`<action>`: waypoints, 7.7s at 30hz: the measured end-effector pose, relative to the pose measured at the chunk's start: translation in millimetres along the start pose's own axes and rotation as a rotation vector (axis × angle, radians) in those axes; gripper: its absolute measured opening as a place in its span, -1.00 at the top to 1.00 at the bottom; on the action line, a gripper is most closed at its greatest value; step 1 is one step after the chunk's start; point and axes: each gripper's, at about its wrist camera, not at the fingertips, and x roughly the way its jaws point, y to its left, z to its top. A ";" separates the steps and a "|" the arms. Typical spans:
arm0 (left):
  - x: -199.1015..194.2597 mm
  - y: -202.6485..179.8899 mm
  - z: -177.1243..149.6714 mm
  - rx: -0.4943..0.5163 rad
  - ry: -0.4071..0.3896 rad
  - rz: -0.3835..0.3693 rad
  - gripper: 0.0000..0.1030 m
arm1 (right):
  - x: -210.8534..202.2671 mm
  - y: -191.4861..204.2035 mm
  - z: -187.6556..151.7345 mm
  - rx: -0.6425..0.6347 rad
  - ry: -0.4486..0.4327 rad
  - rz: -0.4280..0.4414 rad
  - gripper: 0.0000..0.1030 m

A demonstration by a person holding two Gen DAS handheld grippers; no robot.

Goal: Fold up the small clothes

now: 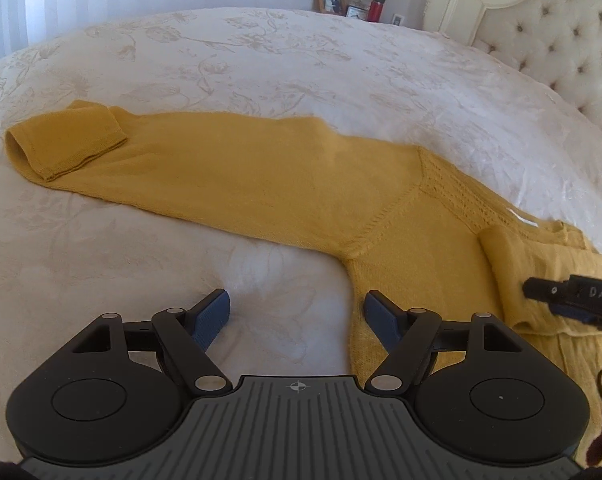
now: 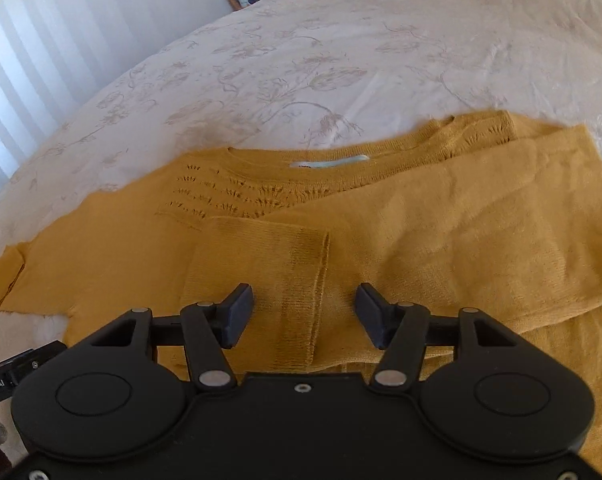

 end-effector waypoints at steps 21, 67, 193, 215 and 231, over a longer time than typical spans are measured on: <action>-1.2 17.1 4.3 -0.074 -0.046 0.027 -0.43 | 8.4 107.9 30.9 0.006 -0.005 0.388 0.68; -5.1 7.8 1.4 0.006 -0.122 0.062 -0.43 | 0.2 107.1 -47.8 -0.380 -0.153 -0.008 -0.25; 32.2 -8.2 -6.4 0.182 -0.111 -0.161 -0.09 | -10.7 -30.1 -1.3 0.027 -0.136 -0.006 -0.25; 36.5 -1.1 3.3 0.156 -0.141 -0.119 -0.10 | -104.7 -70.9 66.7 -0.008 -0.259 -0.109 0.74; 39.9 -2.6 1.2 0.196 -0.136 -0.102 -0.12 | -43.9 -138.8 42.7 0.013 -0.100 -0.329 0.62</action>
